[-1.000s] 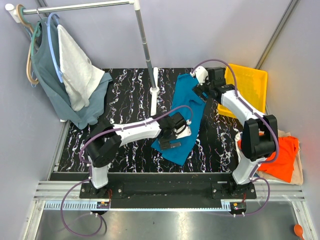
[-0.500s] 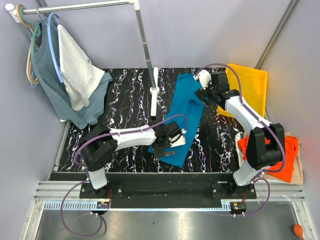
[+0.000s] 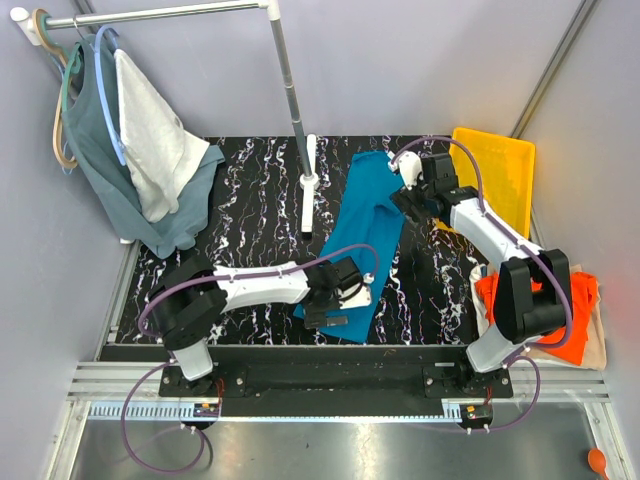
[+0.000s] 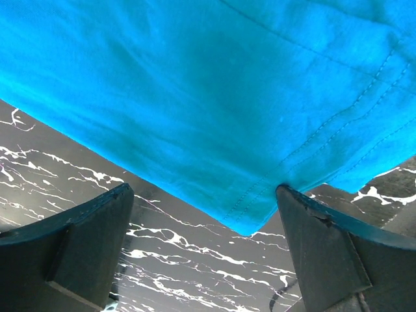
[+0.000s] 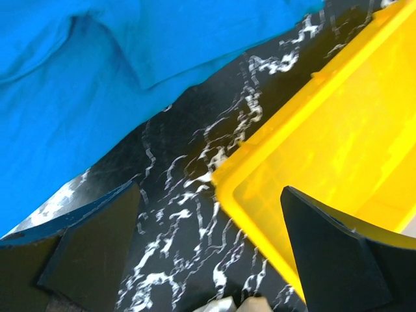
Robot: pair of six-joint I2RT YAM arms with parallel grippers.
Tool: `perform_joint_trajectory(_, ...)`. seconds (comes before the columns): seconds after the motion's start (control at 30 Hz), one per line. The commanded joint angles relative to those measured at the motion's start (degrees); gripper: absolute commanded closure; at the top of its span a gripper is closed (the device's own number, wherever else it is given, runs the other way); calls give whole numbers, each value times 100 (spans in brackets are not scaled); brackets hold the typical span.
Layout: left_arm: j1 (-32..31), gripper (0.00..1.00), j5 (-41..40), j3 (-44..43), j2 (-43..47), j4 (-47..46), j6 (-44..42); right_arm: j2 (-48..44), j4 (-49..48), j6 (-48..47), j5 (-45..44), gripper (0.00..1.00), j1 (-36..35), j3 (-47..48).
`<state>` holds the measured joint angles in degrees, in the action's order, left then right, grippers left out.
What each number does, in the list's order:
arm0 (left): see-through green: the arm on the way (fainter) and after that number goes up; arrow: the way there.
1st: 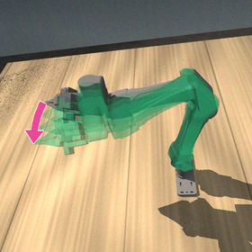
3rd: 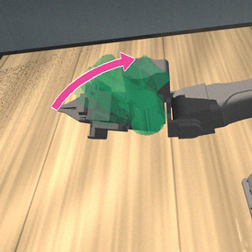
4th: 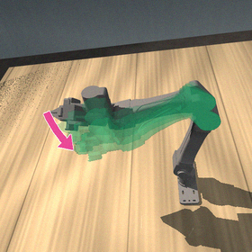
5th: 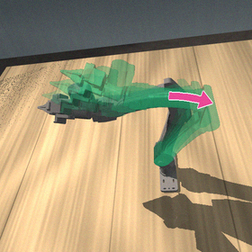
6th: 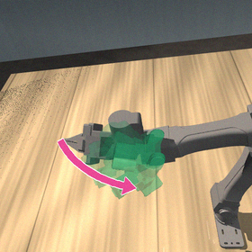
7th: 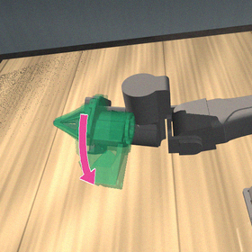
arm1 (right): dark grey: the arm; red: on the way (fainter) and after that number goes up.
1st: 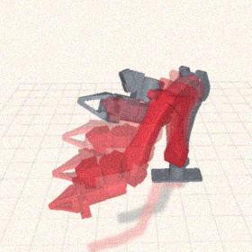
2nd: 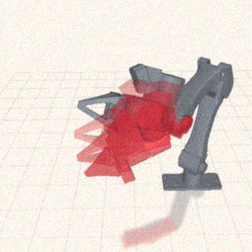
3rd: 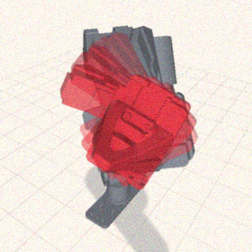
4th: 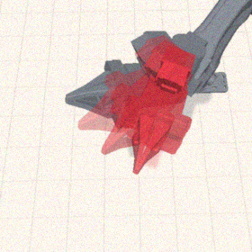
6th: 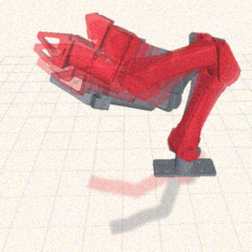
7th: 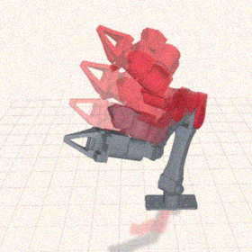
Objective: Fold and stack the t-shirts
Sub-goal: Fold the tshirt
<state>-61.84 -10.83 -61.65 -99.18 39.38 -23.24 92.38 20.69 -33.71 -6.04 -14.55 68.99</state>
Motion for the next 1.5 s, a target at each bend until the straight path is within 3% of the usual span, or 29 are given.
perform_joint_trajectory(0.0,-38,1,29,92,442,114,66,-466,304,339,366,0,-57,-96)
perform_joint_trajectory(0.27,-29,1,-235,-40,1725,-88,109,-1107,980,647,876,0,-145,-702)
perform_joint_trajectory(0.4,128,1,-481,187,2305,-272,162,-1336,1446,673,991,0,-539,-887)
perform_joint_trajectory(0.57,1339,1,-482,566,2842,-869,-66,-1407,1903,953,736,0,-1997,-1142)
perform_joint_trajectory(0.73,2753,1,-104,584,2799,-1291,-233,-1153,2264,1139,1123,2,-2579,-941)
perform_joint_trajectory(0.93,3713,1,309,470,2448,-1670,-295,-793,2265,1200,1184,6,-3545,-773)
perform_joint_trajectory(1.23,4110,1,310,48,1718,-1653,-172,86,1852,1385,1018,6,-4811,-343)
perform_joint_trajectory(1.47,4119,1,239,30,1586,-1617,-207,561,1430,1341,1087,7,-4961,-395)
